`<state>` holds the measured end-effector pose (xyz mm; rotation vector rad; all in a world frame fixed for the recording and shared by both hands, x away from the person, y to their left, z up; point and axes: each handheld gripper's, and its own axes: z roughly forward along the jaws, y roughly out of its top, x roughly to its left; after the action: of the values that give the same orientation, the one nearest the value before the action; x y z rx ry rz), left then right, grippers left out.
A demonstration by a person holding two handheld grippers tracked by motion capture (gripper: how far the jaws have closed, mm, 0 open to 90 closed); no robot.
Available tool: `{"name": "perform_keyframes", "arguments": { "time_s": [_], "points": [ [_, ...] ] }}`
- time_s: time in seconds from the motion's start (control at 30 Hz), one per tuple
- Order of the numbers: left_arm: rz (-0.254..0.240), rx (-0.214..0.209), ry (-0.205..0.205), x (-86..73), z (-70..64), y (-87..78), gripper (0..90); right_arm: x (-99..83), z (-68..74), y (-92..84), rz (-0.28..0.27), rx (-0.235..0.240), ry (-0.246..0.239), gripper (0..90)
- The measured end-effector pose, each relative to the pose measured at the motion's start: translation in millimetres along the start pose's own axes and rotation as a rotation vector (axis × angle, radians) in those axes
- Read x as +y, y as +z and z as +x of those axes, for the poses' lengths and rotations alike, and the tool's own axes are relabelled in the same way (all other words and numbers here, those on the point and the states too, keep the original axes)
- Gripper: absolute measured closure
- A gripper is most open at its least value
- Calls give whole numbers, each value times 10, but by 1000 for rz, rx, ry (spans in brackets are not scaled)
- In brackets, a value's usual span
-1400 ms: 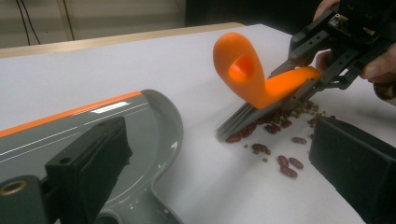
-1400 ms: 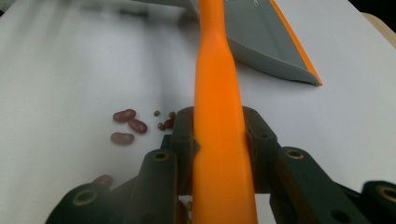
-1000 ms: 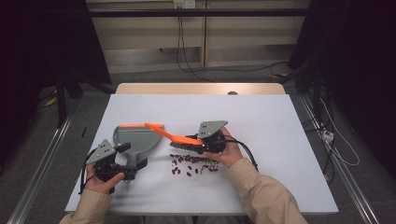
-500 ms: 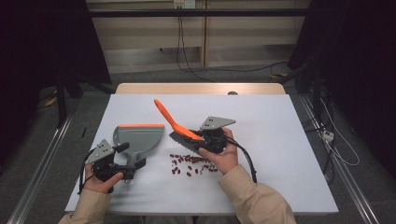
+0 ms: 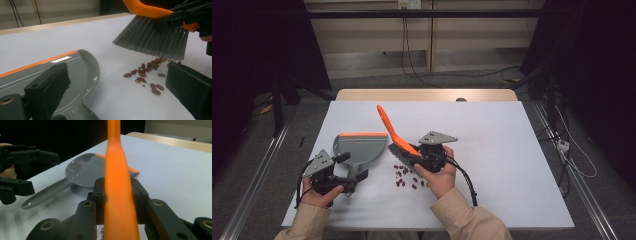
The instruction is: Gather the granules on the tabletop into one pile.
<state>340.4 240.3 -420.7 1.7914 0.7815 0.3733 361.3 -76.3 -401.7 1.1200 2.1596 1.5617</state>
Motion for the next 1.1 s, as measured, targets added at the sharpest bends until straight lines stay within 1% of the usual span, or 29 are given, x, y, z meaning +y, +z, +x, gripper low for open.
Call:
{"name": "perform_keyframes", "arguments": {
  "time_s": [0.03, 0.07, 0.2, 0.27, 0.37, 0.5, 0.57, 0.6, 0.67, 0.77, 0.83, 0.87, 0.97, 1.0, 1.07, 1.1],
  "points": [
    [0, 0, 0, 0, 0, 0, 48, -2, 14, 6, -7, 11, 10, 713],
    [1, 0, 0, 0, 1, -1, 48, -5, 31, 10, -11, 12, 18, 712],
    [-1, 1, -1, 4, -1, -7, 48, -16, 110, 25, -11, -7, 27, 713],
    [-2, 0, 0, 4, -5, -5, 48, -29, 134, 39, -13, -5, 37, 713],
    [-3, -2, -2, 2, -14, 2, 48, -60, 177, 64, -6, -14, 49, 713],
    [-2, -1, -1, 4, -14, 4, 48, -134, 243, 106, -9, -15, 75, 713],
    [-2, 0, -1, 6, -14, 4, 48, -161, 289, 136, 5, -15, 67, 713],
    [-4, -1, 1, 7, -12, 4, 48, -174, 315, 151, 11, -22, 63, 712],
    [-1, 1, 2, 8, -10, 6, 48, -206, 366, 180, 16, -14, 59, 713],
    [1, -2, 6, 10, -8, 9, 48, -251, 445, 236, 23, -11, 83, 712],
    [0, 0, 8, 15, -8, 3, 48, -276, 494, 281, 35, -24, 80, 712],
    [-2, -1, 6, 16, -10, 2, 48, -291, 508, 306, 36, -21, 89, 712],
    [-3, -1, 5, 13, -11, 0, 48, -336, 523, 391, 54, -34, 113, 712],
    [-3, -1, 4, 13, -12, -1, 48, -357, 519, 422, 67, -49, 113, 712],
    [-1, -1, 7, 13, -13, -5, 48, -371, 505, 448, 71, -99, 90, 713],
    [-2, -3, 6, 12, -15, -5, 48, -367, 478, 449, 75, -100, 107, 713]
  ]
}}
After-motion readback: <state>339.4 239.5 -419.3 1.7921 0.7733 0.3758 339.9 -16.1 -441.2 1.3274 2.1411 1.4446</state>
